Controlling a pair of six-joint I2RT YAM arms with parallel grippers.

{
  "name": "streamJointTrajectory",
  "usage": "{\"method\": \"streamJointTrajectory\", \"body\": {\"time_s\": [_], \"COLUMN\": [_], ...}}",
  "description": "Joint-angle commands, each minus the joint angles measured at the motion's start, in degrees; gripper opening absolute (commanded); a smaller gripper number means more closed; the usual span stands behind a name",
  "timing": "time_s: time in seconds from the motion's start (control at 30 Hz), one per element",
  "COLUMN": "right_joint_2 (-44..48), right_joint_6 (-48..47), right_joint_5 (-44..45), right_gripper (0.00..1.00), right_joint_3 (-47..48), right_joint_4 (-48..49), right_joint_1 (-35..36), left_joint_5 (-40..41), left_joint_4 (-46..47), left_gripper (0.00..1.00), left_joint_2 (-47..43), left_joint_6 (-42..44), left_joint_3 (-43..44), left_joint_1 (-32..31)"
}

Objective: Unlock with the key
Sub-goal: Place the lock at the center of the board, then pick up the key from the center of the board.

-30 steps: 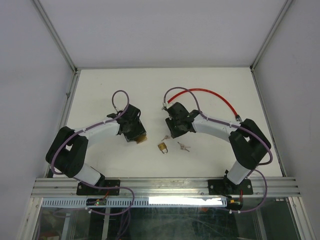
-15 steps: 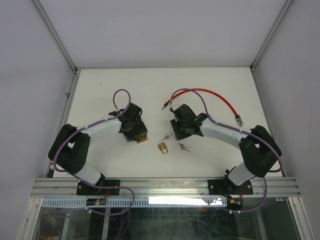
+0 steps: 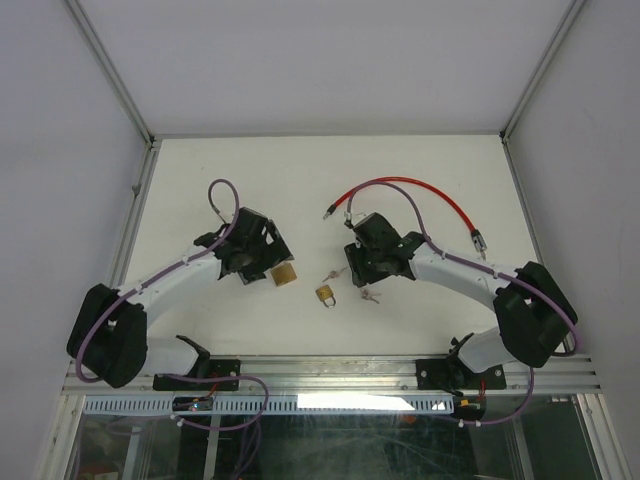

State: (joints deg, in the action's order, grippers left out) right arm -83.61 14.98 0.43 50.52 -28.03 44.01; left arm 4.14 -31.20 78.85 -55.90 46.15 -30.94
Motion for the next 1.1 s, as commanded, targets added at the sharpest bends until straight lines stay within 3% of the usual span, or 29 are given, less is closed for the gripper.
{"method": "streamJointTrajectory", "body": {"time_s": [0.0, 0.1, 0.63, 0.77, 1.07], "right_joint_2": [2.58, 1.71, -6.01, -7.22, -3.15], "right_joint_6": [0.66, 1.14, 4.66, 4.90, 4.97], "right_joint_5": [-1.16, -1.19, 3.53, 4.37, 3.60], "right_gripper": [0.46, 0.49, 0.50, 0.43, 0.14], "right_joint_3": [-0.30, -0.75, -0.26, -0.47, -1.27], "right_joint_4": [-1.20, -1.58, -4.59, -4.44, -1.72], "right_joint_1": [0.29, 0.41, 2.92, 3.33, 3.76], "left_joint_5": [-0.18, 0.41, -0.36, -2.51, -6.52], "left_joint_4": [5.56, 8.73, 24.84, 28.53, 36.09], "left_gripper": [0.92, 0.99, 0.99, 0.99, 0.99], "left_joint_2": [-8.30, -11.72, -26.90, -27.63, -29.30], "left_joint_6": [1.16, 1.61, 5.66, 5.80, 6.11], "left_joint_3": [-2.79, -5.57, -18.85, -20.98, -24.22], "left_joint_1": [1.76, 2.26, 2.42, 2.46, 2.46]}}
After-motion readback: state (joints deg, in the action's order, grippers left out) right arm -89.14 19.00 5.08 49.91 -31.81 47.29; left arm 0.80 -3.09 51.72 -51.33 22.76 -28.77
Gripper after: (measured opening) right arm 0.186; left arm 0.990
